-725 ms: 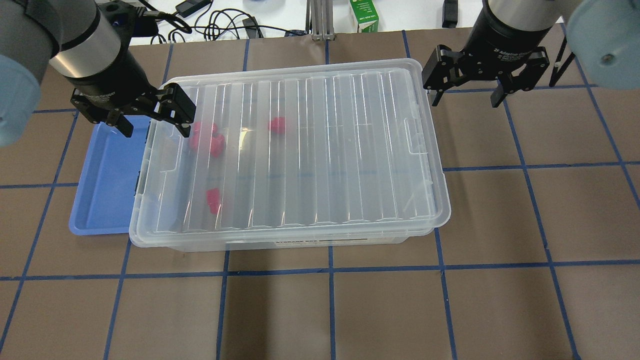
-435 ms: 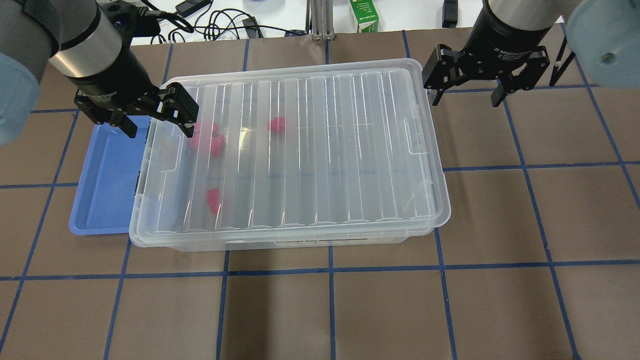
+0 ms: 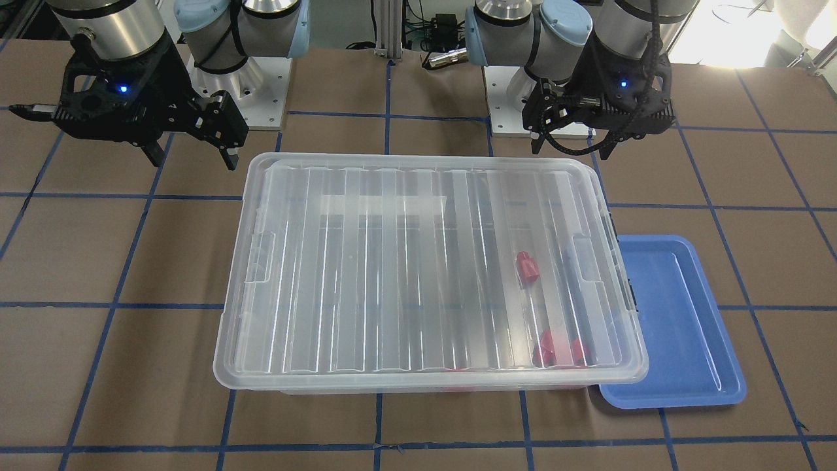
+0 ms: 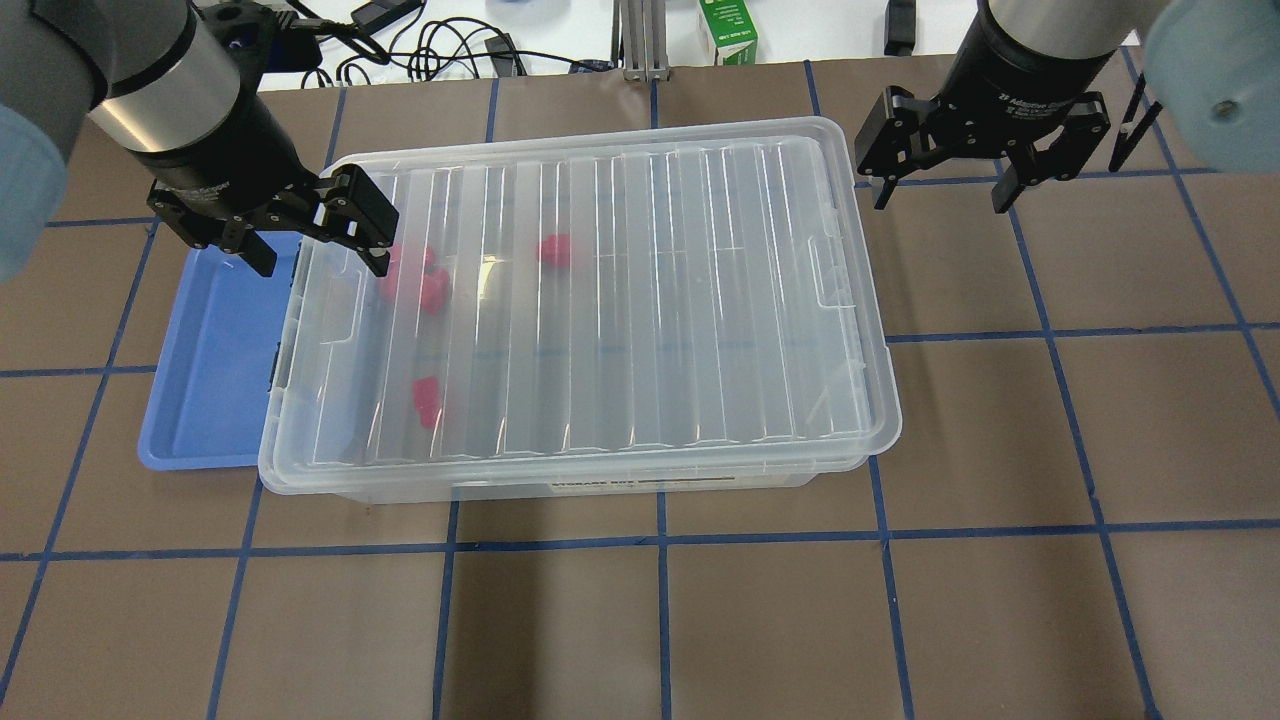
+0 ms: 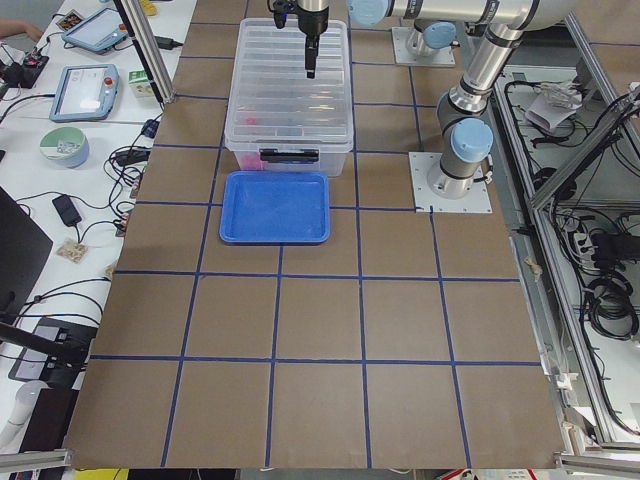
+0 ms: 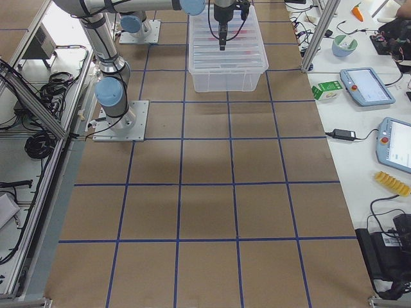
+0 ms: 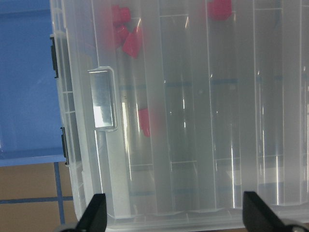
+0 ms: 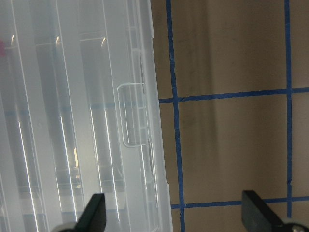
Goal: Place red block in blue tray from box
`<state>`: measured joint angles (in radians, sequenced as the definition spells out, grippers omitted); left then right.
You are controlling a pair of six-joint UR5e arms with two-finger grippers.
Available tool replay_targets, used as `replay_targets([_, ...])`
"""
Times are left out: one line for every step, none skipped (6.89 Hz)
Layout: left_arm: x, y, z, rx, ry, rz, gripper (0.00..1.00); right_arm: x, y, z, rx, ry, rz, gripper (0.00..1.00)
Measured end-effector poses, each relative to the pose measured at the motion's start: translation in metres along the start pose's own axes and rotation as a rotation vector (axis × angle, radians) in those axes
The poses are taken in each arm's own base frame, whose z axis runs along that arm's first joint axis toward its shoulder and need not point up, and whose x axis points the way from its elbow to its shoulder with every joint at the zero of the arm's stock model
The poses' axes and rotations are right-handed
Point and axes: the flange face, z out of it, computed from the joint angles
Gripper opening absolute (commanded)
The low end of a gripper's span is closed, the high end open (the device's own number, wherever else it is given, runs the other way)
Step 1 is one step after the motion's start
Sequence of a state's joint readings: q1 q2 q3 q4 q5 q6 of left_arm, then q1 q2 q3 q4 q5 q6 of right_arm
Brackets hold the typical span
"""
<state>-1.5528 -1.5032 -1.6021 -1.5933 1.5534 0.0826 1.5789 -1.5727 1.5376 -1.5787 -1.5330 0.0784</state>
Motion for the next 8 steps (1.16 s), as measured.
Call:
replay_targets([0.000,0.000,0.000,0.000,-0.001,0.001,1.00,0.001,0.001,0.013,-0.022,0.007,0.004,1.00])
replay_targets([-0.001,0.001,-0.001,0.001,-0.005,0.001,1.00,0.003,-0.002,0.038,-0.040,0.027,0.007,1.00])
replay_targets([-0.001,0.001,-0.001,0.001,-0.012,0.001,1.00,0.006,-0.011,0.076,-0.039,0.047,0.003,1.00])
replay_targets([-0.002,0.001,-0.001,0.001,-0.016,0.001,1.00,0.008,-0.019,0.113,-0.042,0.057,0.001,1.00])
replay_targets([-0.002,0.001,-0.001,0.001,-0.017,0.001,1.00,0.009,-0.023,0.136,-0.046,0.058,0.000,1.00])
replay_targets([-0.002,0.001,-0.001,0.000,-0.017,0.001,1.00,0.009,-0.024,0.145,-0.050,0.056,-0.002,1.00])
replay_targets([-0.002,0.001,-0.001,0.000,-0.017,0.001,1.00,0.008,-0.025,0.149,-0.052,0.054,-0.004,1.00])
replay_targets([-0.002,0.000,0.000,0.000,-0.017,0.001,1.00,0.009,-0.027,0.151,-0.051,0.055,-0.005,1.00])
